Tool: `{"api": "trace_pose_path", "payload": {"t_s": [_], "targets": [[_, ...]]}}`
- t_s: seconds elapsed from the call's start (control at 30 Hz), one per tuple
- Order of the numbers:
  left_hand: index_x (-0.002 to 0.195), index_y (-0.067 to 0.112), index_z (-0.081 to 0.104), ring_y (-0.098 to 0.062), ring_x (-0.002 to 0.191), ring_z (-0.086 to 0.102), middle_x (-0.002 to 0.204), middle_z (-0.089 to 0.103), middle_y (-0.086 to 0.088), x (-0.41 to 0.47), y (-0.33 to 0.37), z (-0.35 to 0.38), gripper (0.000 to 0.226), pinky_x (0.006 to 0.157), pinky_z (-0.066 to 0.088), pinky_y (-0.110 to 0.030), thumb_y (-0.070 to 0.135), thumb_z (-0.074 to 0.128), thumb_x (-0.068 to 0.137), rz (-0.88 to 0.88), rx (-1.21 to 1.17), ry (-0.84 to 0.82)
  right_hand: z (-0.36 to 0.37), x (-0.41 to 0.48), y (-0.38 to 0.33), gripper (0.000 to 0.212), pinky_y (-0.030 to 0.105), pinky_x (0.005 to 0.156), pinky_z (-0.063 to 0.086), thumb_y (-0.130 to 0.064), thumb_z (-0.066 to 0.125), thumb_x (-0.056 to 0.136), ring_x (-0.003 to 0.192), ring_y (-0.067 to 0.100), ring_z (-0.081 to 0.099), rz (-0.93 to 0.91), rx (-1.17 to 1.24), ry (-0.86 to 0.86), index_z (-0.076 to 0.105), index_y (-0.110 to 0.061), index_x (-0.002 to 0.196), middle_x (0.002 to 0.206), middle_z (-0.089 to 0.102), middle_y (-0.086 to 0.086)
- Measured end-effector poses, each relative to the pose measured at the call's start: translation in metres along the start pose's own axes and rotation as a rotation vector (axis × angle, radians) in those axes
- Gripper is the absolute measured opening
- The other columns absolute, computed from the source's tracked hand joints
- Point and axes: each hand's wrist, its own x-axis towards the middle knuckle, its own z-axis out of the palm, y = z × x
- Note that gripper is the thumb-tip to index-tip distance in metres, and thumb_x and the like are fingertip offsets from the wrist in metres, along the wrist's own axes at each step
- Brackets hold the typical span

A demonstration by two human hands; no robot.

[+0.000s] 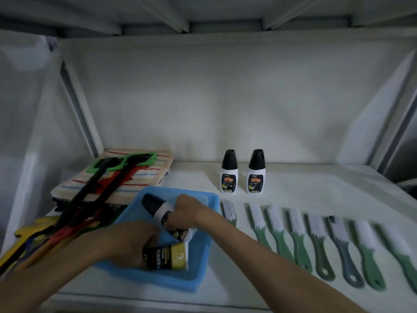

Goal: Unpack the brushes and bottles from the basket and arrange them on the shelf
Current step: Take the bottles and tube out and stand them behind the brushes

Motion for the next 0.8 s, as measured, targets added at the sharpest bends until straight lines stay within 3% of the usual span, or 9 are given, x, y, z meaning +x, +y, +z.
{"api": "trace_pose_path", "payload": {"t_s": [0.07, 0.13, 0.23, 0.37, 0.43, 0.57, 0.67, 0.8], "targets": [[0.081, 0.030, 0.060, -0.002, 0.071, 0.058, 0.082, 0.061, 0.012, -0.005, -0.005, -0.009, 0.034, 0.063, 0.051, -0.024, 0.055, 0.071, 0.061, -0.026, -0.030, 0.067, -0.018, -0.018, 0.006, 0.025, 0.029, 0.052, 0.046, -0.023, 0.069, 0.078, 0.075, 0.021, 0.058, -0.028, 0.165, 0.100, 0.059, -0.002, 0.087, 0.084, 0.059, 0.009], [0.076, 0.028, 0.066, 0.000, 0.063, 0.058, 0.072, 0.065, 0.009, -0.011, -0.004, -0.028, 0.042, 0.063, 0.052, -0.030, 0.066, 0.065, 0.059, -0.008, -0.075, 0.200, -0.047, -0.044, 0.017, 0.012, 0.027, 0.055, 0.049, -0.015, 0.069, 0.078, 0.064, 0.017, 0.058, -0.082, 0.372, 0.211, 0.066, -0.003, 0.076, 0.074, 0.061, 0.006], [0.081, 0.038, 0.073, 0.000, 0.064, 0.063, 0.070, 0.070, 0.016, -0.015, 0.022, -0.068, 0.040, 0.064, 0.054, -0.030, 0.069, 0.064, 0.057, 0.074, -0.180, 0.355, -0.103, -0.074, 0.050, 0.014, 0.022, 0.052, 0.044, -0.010, 0.069, 0.081, 0.059, 0.016, 0.055, -0.099, 0.561, 0.516, 0.071, 0.004, 0.082, 0.071, 0.062, 0.009], [0.082, 0.035, 0.075, -0.006, 0.064, 0.066, 0.069, 0.070, 0.010, 0.000, 0.095, -0.128, 0.031, 0.061, 0.056, -0.031, 0.052, 0.077, 0.056, 0.152, -0.183, 0.530, -0.167, -0.084, 0.131, 0.022, 0.036, 0.062, 0.050, -0.015, 0.074, 0.074, 0.065, 0.021, 0.059, 0.085, 0.611, 1.032, 0.070, 0.004, 0.084, 0.074, 0.065, 0.011], [0.083, 0.027, 0.075, -0.011, 0.065, 0.065, 0.070, 0.070, 0.006, 0.019, 0.133, -0.157, 0.030, 0.054, 0.051, -0.028, 0.045, 0.082, 0.061, 0.187, -0.220, 0.587, -0.180, -0.089, 0.178, 0.021, 0.039, 0.064, 0.051, -0.016, 0.073, 0.074, 0.072, 0.027, 0.063, 0.262, 0.562, 1.189, 0.068, 0.000, 0.087, 0.080, 0.066, 0.014], [0.078, 0.019, 0.072, -0.014, 0.062, 0.066, 0.069, 0.070, 0.002, 0.075, 0.210, -0.195, 0.032, 0.051, 0.050, -0.024, 0.045, 0.081, 0.061, 0.223, -0.260, 0.619, -0.170, -0.095, 0.252, 0.019, 0.037, 0.066, 0.052, -0.016, 0.071, 0.079, 0.084, 0.035, 0.068, 0.516, 0.415, 1.168, 0.066, -0.002, 0.090, 0.091, 0.070, 0.018], [0.080, 0.012, 0.067, -0.017, 0.054, 0.060, 0.070, 0.065, -0.004, 0.124, 0.260, -0.191, 0.035, 0.049, 0.047, -0.024, 0.038, 0.082, 0.063, 0.210, -0.233, 0.586, -0.158, -0.095, 0.278, 0.023, 0.037, 0.073, 0.053, -0.018, 0.068, 0.081, 0.089, 0.035, 0.067, 0.523, 0.392, 1.110, 0.067, -0.002, 0.098, 0.098, 0.069, 0.019], [0.065, 0.013, 0.046, -0.019, 0.057, 0.050, 0.080, 0.054, -0.009, 0.176, 0.301, -0.165, 0.035, 0.045, 0.037, -0.025, 0.025, 0.078, 0.068, 0.167, -0.095, 0.500, -0.152, -0.092, 0.288, 0.029, 0.035, 0.072, 0.048, -0.023, 0.066, 0.082, 0.094, 0.036, 0.063, 0.470, 0.316, 1.067, 0.063, -0.005, 0.104, 0.106, 0.067, 0.018]]}}
